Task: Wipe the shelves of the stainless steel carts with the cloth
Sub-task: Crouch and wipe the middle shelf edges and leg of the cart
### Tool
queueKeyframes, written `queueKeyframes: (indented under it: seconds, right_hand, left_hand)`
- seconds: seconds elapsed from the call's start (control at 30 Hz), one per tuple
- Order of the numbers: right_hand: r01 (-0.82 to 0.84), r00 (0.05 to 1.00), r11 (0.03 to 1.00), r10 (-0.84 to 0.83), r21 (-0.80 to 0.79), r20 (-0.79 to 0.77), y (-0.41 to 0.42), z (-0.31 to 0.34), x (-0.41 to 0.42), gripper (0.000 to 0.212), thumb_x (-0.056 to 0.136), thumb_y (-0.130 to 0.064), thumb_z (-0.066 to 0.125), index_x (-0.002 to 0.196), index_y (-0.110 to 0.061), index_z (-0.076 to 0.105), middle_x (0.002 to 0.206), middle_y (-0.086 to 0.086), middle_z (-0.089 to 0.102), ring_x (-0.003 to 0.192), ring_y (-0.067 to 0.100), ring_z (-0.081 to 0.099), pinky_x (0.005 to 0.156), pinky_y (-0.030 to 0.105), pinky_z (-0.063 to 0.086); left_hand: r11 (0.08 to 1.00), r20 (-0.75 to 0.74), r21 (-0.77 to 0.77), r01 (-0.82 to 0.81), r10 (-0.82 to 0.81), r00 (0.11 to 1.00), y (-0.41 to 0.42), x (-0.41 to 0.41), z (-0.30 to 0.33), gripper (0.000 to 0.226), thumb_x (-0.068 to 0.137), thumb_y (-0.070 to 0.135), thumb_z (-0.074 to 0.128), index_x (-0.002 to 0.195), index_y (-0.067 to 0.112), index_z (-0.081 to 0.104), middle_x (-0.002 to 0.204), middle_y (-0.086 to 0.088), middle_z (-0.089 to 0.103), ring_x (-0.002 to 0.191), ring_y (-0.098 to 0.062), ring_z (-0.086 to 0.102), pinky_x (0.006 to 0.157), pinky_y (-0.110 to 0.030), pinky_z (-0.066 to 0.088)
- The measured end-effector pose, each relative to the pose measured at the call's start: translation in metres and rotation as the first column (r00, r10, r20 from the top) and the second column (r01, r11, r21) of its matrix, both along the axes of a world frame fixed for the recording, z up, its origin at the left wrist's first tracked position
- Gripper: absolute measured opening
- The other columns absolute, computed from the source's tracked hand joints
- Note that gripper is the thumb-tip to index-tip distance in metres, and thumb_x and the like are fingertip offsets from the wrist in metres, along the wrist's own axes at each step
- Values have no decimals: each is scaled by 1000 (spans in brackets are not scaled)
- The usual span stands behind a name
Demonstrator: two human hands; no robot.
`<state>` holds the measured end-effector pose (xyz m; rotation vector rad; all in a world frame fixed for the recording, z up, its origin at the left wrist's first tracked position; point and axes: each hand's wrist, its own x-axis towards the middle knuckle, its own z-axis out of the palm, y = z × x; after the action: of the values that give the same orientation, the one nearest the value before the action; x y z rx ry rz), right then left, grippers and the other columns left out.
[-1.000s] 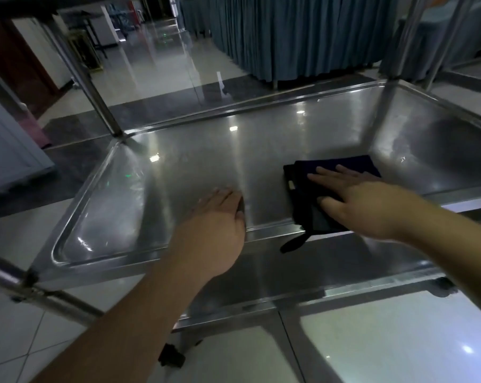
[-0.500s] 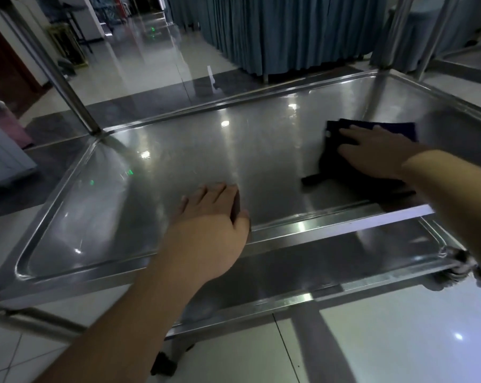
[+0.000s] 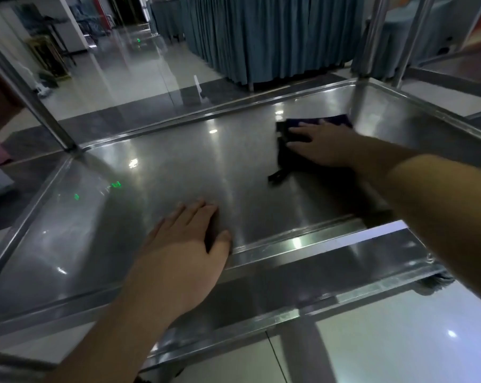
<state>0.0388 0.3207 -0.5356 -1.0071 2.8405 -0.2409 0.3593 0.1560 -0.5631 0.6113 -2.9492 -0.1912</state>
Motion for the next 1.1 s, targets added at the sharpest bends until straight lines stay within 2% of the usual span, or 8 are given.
queueKeyframes:
  seconds: [0.13, 0.27, 0.33, 0.4, 0.57, 0.7, 0.9, 1.1]
  right_hand:
    - [376, 926, 926, -376, -22, -18, 102, 2, -71, 93, 69, -91, 21, 150, -47, 35, 164, 0, 32, 146, 41, 31, 118, 61, 22]
    - [512, 859, 859, -512, 14, 25, 129, 1, -100, 92, 67, -90, 19, 150, -50, 31, 166, -4, 24, 149, 44, 19, 117, 68, 15]
    - [395, 919, 918, -395, 23, -11, 104, 6, -85, 90, 71, -88, 19, 150, -47, 33, 166, 1, 27, 147, 42, 26, 118, 62, 21]
    - [234, 972, 972, -234, 8, -24, 69, 5, -52, 72, 87, -81, 27, 150, -46, 35, 165, 0, 30, 147, 40, 30, 120, 55, 24]
    - [-209, 976, 978, 207, 24, 63, 3, -5, 68, 74, 90, -82, 20, 157, -53, 8, 167, -24, 4, 157, 21, 1, 125, 47, 3]
    - [-289, 953, 956, 293, -52, 81, 31, -4, 150, 74, 87, -80, 15, 156, -55, 3, 165, -30, -2, 154, 6, -8, 123, 37, -3]
    - [-77, 994, 997, 74, 29, 84, 79, 6, 121, 70, 91, -79, 22, 156, -56, 10, 165, -31, 1, 156, 8, 0, 126, 41, 3]
    - [393, 918, 919, -394, 19, 50, 150, 4, 37, 70, 93, -76, 28, 157, -48, 23, 169, -16, 10, 157, 28, 8, 125, 51, 10]
  left_hand:
    - [1000, -11, 1, -13, 13, 1000, 0, 1, 0, 85, 84, 74, 6, 162, 43, 20, 170, 22, 19, 157, -5, 11, 126, -29, 6]
    - [1000, -2, -7, -21, 21, 1000, 2, 0, 2, 86, 83, 73, 2, 163, 44, 15, 170, 24, 13, 158, -4, 7, 128, -30, 4]
    - [1000, 8, -12, -23, 23, 1000, 1, -1, 3, 80, 88, 71, 5, 163, 45, 13, 171, 25, 9, 158, -3, 5, 126, -28, 1]
    - [1000, 19, -10, -29, 29, 999, 2, -1, 5, 74, 93, 67, 7, 163, 45, 13, 171, 25, 8, 158, -3, 4, 125, -26, 0]
    - [999, 49, -33, -40, 42, 998, 7, -2, 8, 69, 97, 62, 10, 163, 45, 11, 171, 24, 7, 158, -3, 3, 127, -29, 4]
    - [999, 57, -16, -48, 49, 997, 7, -2, 8, 73, 93, 64, 6, 163, 45, 12, 171, 24, 7, 159, -3, 4, 128, -30, 4]
    - [999, 58, 36, -18, 16, 998, -2, -1, 2, 77, 92, 71, 14, 163, 44, 14, 171, 23, 11, 159, -6, 7, 129, -33, 7]
    - [999, 28, 33, 2, -3, 1000, 0, 1, 3, 82, 87, 73, 5, 162, 42, 16, 171, 20, 16, 159, -10, 12, 128, -34, 10]
